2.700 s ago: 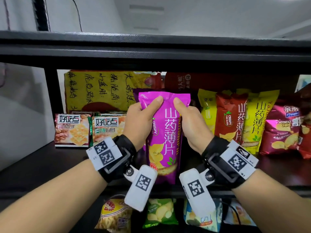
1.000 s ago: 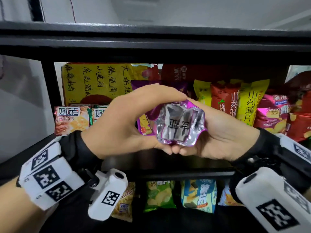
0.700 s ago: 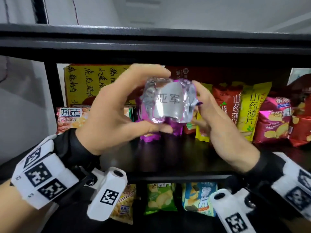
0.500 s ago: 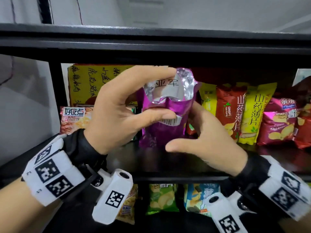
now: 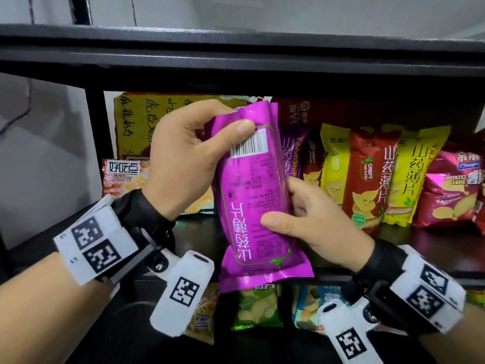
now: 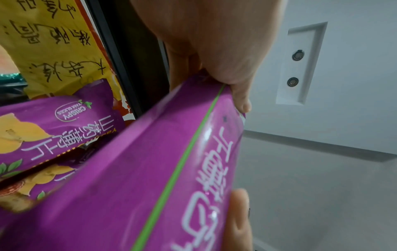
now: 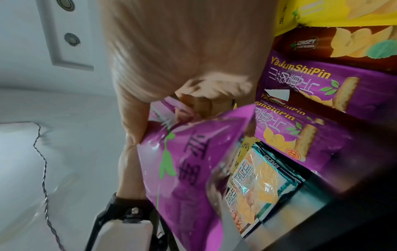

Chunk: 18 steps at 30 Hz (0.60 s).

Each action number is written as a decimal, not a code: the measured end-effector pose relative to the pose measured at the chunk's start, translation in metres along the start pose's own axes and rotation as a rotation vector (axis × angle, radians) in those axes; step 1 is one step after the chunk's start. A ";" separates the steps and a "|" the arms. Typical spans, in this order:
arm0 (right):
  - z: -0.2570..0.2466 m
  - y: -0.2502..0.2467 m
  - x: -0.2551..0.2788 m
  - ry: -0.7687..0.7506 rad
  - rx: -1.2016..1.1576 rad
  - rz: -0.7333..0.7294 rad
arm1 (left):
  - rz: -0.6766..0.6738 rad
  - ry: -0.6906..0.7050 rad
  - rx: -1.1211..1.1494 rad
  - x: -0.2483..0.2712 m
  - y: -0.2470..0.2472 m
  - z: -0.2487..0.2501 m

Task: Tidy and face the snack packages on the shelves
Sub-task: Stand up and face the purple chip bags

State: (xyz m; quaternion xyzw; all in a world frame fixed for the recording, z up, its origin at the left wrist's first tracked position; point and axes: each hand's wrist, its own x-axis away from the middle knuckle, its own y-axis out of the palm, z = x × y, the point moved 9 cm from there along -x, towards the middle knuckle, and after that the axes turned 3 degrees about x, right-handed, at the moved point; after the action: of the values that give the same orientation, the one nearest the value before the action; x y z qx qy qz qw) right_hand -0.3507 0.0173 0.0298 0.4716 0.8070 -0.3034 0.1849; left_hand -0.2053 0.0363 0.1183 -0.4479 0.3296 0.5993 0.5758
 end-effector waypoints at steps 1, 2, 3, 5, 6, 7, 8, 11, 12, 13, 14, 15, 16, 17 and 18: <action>0.004 0.003 0.000 0.014 -0.006 -0.020 | 0.007 -0.010 -0.020 0.000 -0.002 -0.003; 0.008 0.003 0.001 0.018 -0.008 -0.024 | 0.016 -0.016 -0.025 0.000 -0.002 -0.006; 0.010 0.002 0.000 0.021 -0.003 -0.022 | 0.023 -0.013 -0.030 0.001 -0.002 -0.007; 0.014 0.001 -0.003 0.031 -0.002 -0.021 | 0.015 -0.004 -0.006 0.003 -0.001 -0.009; 0.015 -0.002 -0.005 0.036 0.006 -0.012 | -0.005 0.007 0.019 0.003 0.001 -0.009; 0.017 -0.006 -0.007 0.043 0.044 0.010 | -0.027 0.037 0.031 0.004 0.003 -0.005; 0.019 -0.012 -0.009 0.047 0.113 0.045 | -0.045 0.084 0.020 0.005 0.004 0.000; 0.025 -0.030 -0.013 0.094 0.274 0.144 | -0.088 0.277 -0.093 0.010 0.008 0.021; 0.031 -0.036 -0.012 0.143 0.273 0.205 | -0.101 0.325 -0.110 0.013 0.010 0.026; 0.037 -0.042 -0.009 0.217 0.219 0.278 | -0.111 0.359 -0.121 0.016 0.012 0.030; 0.046 -0.047 -0.006 0.301 0.111 0.341 | -0.118 0.382 -0.131 0.019 0.014 0.034; 0.054 -0.045 -0.002 0.376 -0.019 0.357 | -0.125 0.397 -0.141 0.023 0.017 0.036; 0.061 -0.040 0.001 0.441 -0.149 0.329 | -0.142 0.407 -0.148 0.028 0.021 0.036; 0.065 -0.027 0.002 0.504 -0.283 0.267 | -0.170 0.413 -0.148 0.033 0.026 0.036; 0.066 -0.018 0.003 0.546 -0.422 0.227 | -0.212 0.415 -0.137 0.038 0.034 0.035</action>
State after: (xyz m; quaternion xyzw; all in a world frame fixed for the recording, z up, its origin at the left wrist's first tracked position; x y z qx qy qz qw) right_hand -0.3676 -0.0313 -0.0153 0.5735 0.8139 0.0294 0.0883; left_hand -0.2418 0.0796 0.0927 -0.6317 0.3505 0.4514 0.5237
